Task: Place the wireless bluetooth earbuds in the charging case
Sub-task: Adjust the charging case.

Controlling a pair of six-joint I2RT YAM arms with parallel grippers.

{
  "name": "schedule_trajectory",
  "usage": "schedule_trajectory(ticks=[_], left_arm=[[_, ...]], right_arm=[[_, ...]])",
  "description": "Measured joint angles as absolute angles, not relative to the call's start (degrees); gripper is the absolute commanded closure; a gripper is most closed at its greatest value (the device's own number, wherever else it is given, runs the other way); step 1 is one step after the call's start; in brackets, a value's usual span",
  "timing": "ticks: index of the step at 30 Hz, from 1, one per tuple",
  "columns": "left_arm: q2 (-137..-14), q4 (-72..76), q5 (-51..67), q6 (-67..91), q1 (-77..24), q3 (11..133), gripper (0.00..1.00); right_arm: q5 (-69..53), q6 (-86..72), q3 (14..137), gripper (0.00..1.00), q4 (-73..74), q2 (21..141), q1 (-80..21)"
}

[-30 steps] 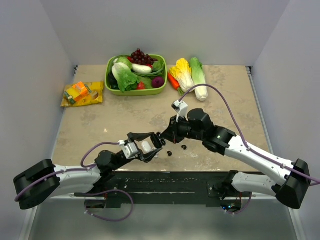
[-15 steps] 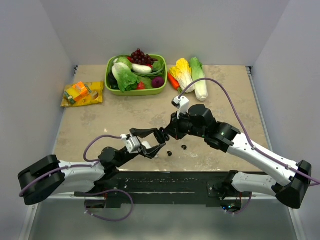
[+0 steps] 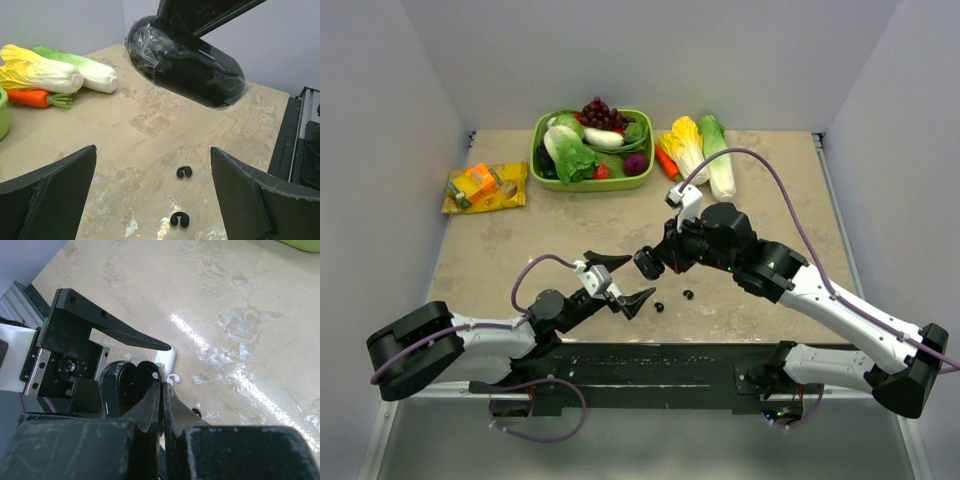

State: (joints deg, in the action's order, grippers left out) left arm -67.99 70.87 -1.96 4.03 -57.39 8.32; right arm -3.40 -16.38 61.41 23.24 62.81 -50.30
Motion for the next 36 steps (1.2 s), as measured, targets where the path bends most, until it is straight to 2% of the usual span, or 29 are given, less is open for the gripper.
schedule_trajectory(ticks=[7,13,20,27,36], left_arm=[[-65.4,68.1,-3.0,6.3,-57.4,8.2,0.0],[-53.5,54.7,-3.6,12.2,-56.8,10.0,0.0],[-51.1,36.7,6.8,14.5,-55.7,21.3,0.0],[-49.8,26.0,18.8,13.9,-51.1,28.4,0.0],[-54.9,23.7,27.6,13.9,-47.6,31.5,0.03]], right_arm=[[3.7,-13.3,61.5,1.0,23.9,61.2,-51.1],[15.9,-5.6,61.4,1.0,22.4,54.5,-55.6],[25.4,3.8,61.4,1.0,21.0,52.8,-64.6],[41.1,10.8,61.4,1.0,23.3,56.8,-80.3],[50.6,14.2,61.4,1.0,23.0,58.3,-83.7]])
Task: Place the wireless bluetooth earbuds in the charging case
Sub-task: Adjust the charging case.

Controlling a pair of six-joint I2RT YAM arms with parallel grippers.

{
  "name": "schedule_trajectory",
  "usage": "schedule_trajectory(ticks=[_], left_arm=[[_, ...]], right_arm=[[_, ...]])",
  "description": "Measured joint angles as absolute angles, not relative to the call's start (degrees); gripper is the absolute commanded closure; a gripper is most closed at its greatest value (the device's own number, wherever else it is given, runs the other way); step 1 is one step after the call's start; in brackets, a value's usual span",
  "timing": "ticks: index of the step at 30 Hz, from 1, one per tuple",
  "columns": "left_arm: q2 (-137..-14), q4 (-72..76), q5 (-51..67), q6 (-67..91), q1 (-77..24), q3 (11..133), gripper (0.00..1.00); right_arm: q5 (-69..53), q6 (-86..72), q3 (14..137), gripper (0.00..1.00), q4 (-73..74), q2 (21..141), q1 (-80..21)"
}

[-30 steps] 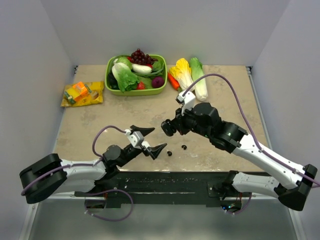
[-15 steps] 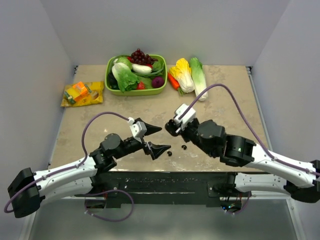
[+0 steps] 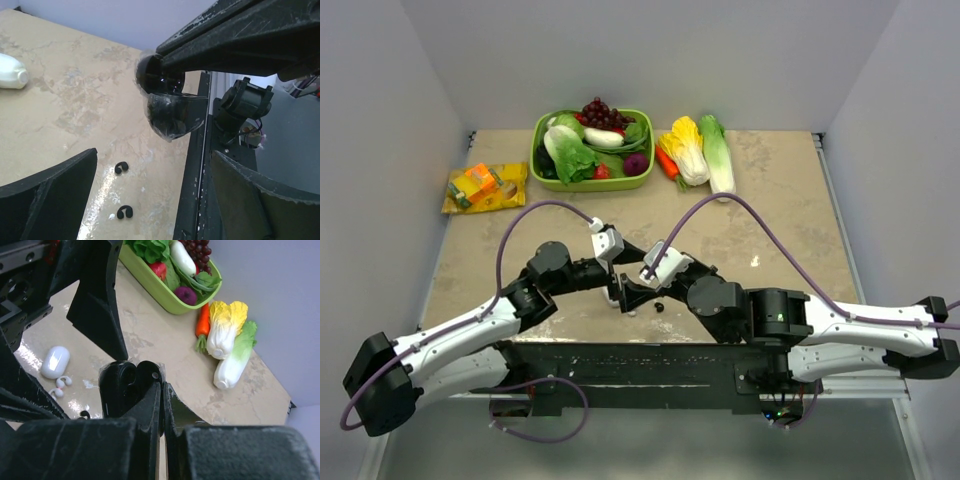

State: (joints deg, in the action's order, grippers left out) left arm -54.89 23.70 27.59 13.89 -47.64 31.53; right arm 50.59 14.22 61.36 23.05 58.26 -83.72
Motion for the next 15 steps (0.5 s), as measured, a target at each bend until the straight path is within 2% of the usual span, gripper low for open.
schedule_trajectory(ticks=[15], left_arm=[[-58.0,29.5,31.8,14.5,-47.6,31.5,0.09]], right_arm=[[51.9,14.7,60.7,1.0,21.8,59.7,-84.0]])
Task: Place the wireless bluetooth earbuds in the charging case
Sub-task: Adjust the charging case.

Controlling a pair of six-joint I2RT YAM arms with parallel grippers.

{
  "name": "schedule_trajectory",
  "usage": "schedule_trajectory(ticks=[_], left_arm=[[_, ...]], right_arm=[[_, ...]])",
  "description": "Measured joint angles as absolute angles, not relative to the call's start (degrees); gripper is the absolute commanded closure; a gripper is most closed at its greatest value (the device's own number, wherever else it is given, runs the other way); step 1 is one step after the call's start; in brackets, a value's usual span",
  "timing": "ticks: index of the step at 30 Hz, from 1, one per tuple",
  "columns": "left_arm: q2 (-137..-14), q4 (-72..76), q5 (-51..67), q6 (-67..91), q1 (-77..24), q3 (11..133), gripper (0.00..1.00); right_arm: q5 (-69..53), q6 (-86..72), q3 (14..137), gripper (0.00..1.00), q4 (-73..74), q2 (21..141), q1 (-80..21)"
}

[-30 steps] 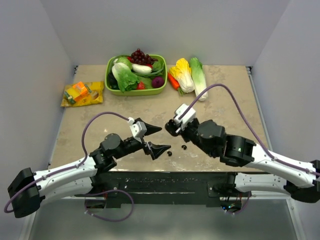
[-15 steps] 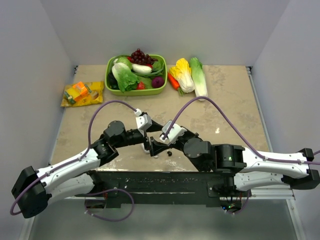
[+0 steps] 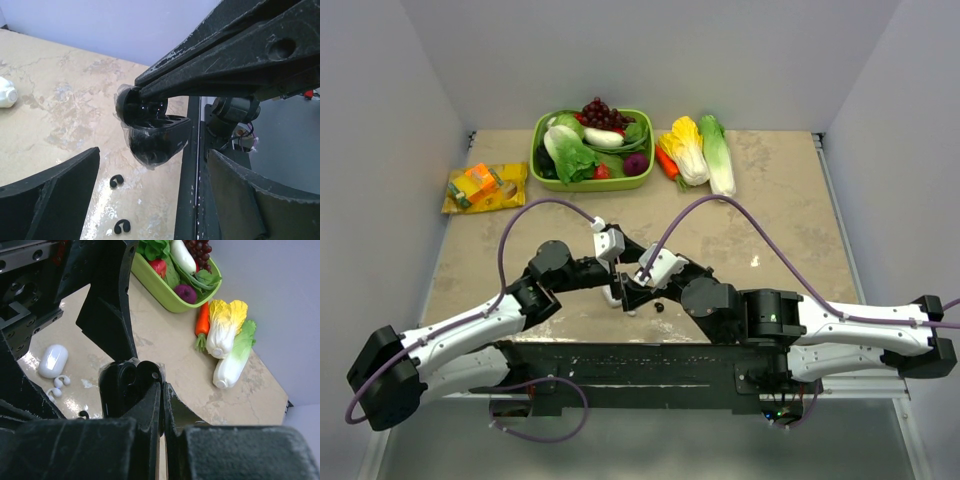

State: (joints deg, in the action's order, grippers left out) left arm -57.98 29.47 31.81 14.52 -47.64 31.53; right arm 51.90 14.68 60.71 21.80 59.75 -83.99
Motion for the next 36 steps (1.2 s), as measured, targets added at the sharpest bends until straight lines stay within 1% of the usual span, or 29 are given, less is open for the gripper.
schedule_trajectory(ticks=[6,14,18,20,22,24,26,28,31,32,33,35,36], left_arm=[[-58.8,33.2,31.9,15.4,-47.6,31.5,0.13],[-61.6,36.5,33.3,15.9,-47.6,31.5,0.27],[-62.1,36.9,34.2,15.9,-47.6,31.5,0.39],[-62.2,37.2,34.5,15.9,-47.6,31.5,0.42],[-62.5,37.3,34.8,15.9,-47.6,31.5,0.47],[-62.7,37.3,35.3,15.9,-47.6,31.5,0.55],[-63.0,37.4,35.6,16.0,-47.6,31.5,0.59],[-63.4,37.4,35.8,15.9,-47.6,31.5,0.6],[-63.6,37.5,36.0,15.9,-47.6,31.5,0.65],[-63.7,37.6,36.0,15.9,-47.6,31.5,0.67],[-63.7,37.6,36.0,15.9,-47.6,31.5,0.73],[-63.7,37.6,36.0,15.8,-47.6,31.5,0.8],[-63.7,37.6,36.0,15.9,-47.6,31.5,0.86]], right_arm=[[51.5,14.7,60.7,1.0,21.5,59.8,-84.0],[51.2,14.6,60.6,1.0,21.3,60.9,-84.0],[50.7,14.6,60.4,1.0,21.3,61.3,-84.0],[50.3,14.6,60.4,1.0,21.3,61.4,-84.0],[50.0,14.6,60.4,1.0,21.3,61.5,-84.0],[50.0,14.6,60.4,1.0,21.3,61.5,-84.0],[50.0,14.6,60.4,1.0,21.3,61.5,-84.0],[50.0,14.6,60.4,1.0,21.0,61.5,-84.0],[50.0,14.6,60.4,1.0,21.0,61.5,-84.0],[50.0,14.6,60.4,1.0,21.0,61.5,-84.0],[50.0,14.6,60.4,1.0,20.9,61.5,-84.0],[49.9,14.6,60.4,1.0,20.9,61.5,-84.0],[49.9,14.6,60.4,1.0,20.9,61.5,-84.0]])
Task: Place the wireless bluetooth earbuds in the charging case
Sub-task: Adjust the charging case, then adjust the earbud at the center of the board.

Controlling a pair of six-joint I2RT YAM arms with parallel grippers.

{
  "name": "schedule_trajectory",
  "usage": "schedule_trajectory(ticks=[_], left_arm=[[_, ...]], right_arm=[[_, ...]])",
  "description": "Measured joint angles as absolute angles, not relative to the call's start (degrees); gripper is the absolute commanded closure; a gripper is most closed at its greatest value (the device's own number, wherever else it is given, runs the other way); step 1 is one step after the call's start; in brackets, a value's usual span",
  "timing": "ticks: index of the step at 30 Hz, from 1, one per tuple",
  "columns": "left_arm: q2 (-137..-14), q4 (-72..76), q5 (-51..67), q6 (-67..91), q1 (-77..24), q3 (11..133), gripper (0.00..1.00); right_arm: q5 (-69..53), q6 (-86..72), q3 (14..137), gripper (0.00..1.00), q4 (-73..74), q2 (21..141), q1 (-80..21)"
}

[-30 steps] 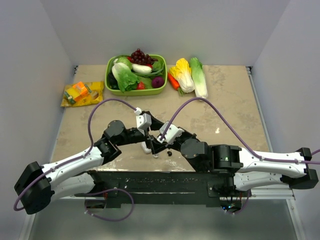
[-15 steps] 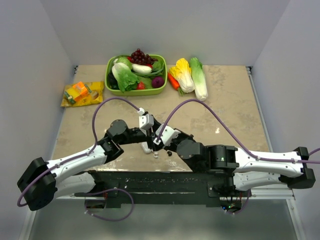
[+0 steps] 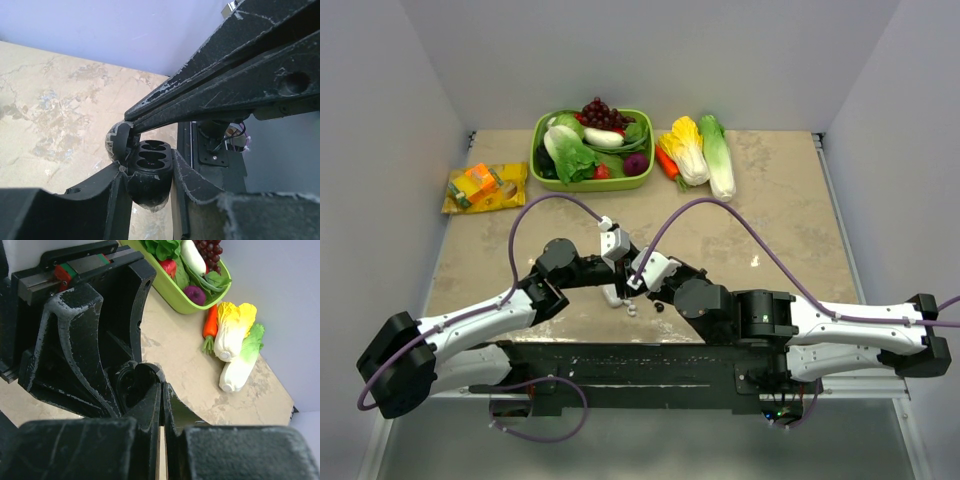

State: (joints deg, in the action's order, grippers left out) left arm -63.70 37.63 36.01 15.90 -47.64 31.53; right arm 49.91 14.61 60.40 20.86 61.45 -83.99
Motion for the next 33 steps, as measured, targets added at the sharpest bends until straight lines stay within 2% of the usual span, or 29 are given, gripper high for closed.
schedule_trajectory(ticks=[3,4,8,10,19,24,27,30,33], left_arm=[[-63.7,37.7,36.0,15.9,-47.6,31.5,1.0],[-63.7,37.7,36.0,15.9,-47.6,31.5,1.0],[-63.7,38.5,36.0,16.0,-47.6,31.5,1.0],[-63.7,39.6,35.8,16.5,-47.6,31.4,1.0],[-62.0,46.6,32.6,20.6,-47.6,26.3,1.0],[-59.5,51.1,27.7,23.5,-47.6,20.4,1.0],[-55.6,54.9,22.4,24.9,-48.0,14.4,1.0],[-51.3,56.9,16.6,24.9,-50.1,9.5,1.0],[-48.3,58.2,12.3,24.6,-52.9,6.9,1.0]], right_arm=[[49.9,14.6,60.4,1.0,20.8,61.5,-84.0],[49.9,14.6,60.4,0.89,20.8,61.5,-84.0],[49.9,13.1,60.4,0.65,20.4,61.3,-84.0],[49.9,12.0,60.4,0.58,20.1,61.0,-84.0],[47.7,5.5,61.1,0.39,19.5,55.2,-81.9],[47.4,-2.8,58.1,0.39,17.0,45.5,-77.6],[46.3,-10.0,54.6,0.4,17.0,41.2,-70.2],[41.5,-17.6,49.8,0.42,17.7,41.6,-61.9],[35.6,-22.8,43.9,0.42,17.5,45.7,-59.9]])
